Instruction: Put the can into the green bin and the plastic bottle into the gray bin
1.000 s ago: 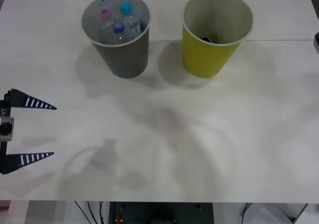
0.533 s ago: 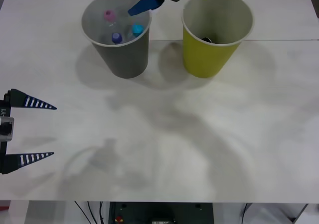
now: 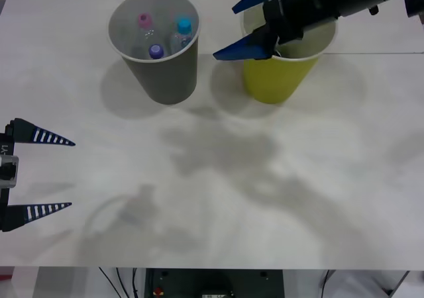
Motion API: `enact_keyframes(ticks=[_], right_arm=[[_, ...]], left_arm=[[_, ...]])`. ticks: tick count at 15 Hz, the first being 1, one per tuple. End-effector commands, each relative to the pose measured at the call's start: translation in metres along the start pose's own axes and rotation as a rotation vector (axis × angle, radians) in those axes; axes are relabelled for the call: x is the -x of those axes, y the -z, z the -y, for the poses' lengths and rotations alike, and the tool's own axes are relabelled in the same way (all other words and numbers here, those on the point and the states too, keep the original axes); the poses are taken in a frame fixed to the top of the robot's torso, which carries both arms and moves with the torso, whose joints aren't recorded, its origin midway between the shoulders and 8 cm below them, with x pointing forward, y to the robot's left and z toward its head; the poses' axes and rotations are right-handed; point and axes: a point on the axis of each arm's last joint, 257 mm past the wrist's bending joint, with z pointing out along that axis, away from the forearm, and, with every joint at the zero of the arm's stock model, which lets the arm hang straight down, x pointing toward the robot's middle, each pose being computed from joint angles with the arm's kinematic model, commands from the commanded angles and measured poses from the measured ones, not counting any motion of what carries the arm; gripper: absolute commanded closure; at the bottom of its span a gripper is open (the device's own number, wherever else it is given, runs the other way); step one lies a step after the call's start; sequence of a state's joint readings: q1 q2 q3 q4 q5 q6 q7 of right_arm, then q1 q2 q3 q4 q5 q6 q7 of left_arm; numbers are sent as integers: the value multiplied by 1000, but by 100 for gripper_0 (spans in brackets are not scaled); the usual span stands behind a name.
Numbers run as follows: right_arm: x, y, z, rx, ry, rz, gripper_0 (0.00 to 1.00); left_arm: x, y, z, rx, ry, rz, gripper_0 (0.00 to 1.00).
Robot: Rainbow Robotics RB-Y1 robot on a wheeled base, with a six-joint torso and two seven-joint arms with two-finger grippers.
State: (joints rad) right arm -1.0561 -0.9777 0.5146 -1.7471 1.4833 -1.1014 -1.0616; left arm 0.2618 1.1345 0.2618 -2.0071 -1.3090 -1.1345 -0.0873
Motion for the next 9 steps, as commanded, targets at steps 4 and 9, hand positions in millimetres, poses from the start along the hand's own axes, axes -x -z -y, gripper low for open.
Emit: enact_keyframes(ticks=[4,9], right_arm=[[-52,26,-23,15,132,24,0],[-101,55,-38,47,203,14,0]], left_arm=[[0,0,0,0,0,0,0],[0,0,0,0,0,0,0]])
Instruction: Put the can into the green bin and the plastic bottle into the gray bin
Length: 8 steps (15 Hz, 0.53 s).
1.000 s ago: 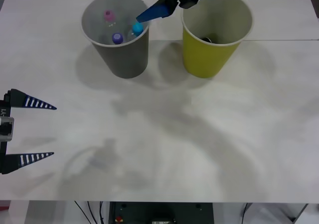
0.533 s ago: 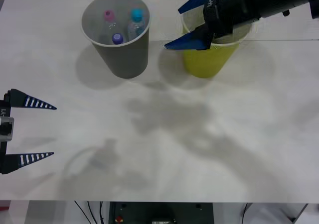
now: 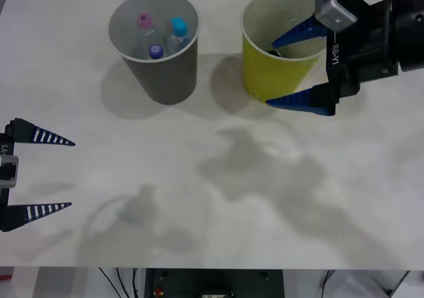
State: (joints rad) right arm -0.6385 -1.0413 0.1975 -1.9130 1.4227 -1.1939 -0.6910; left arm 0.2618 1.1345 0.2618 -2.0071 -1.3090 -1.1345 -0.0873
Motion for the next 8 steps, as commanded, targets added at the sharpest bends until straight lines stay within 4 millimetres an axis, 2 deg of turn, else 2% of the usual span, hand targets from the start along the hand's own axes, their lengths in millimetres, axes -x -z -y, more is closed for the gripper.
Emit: enact_keyframes(ticks=[1,8], right_arm=[[-23,13,-15,31,23,-3,0],[-87,43,-49,47,22,-23,0]], left_arm=[[0,0,0,0,0,0,0],[0,0,0,0,0,0,0]])
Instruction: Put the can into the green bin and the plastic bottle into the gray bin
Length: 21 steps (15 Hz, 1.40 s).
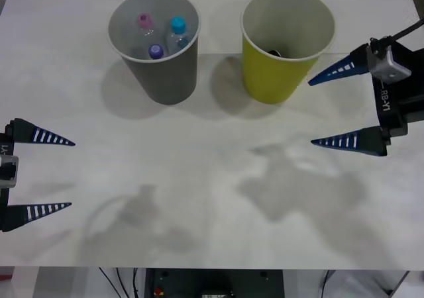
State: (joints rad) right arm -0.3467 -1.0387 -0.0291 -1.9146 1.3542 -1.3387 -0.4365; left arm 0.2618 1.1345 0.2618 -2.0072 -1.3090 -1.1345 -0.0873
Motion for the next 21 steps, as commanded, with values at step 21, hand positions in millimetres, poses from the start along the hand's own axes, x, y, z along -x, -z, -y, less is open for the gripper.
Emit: enact_keyframes(ticks=[21], right_arm=[[-77,37,-110,-12,-32,-57,0]], left_arm=[[0,0,0,0,0,0,0]])
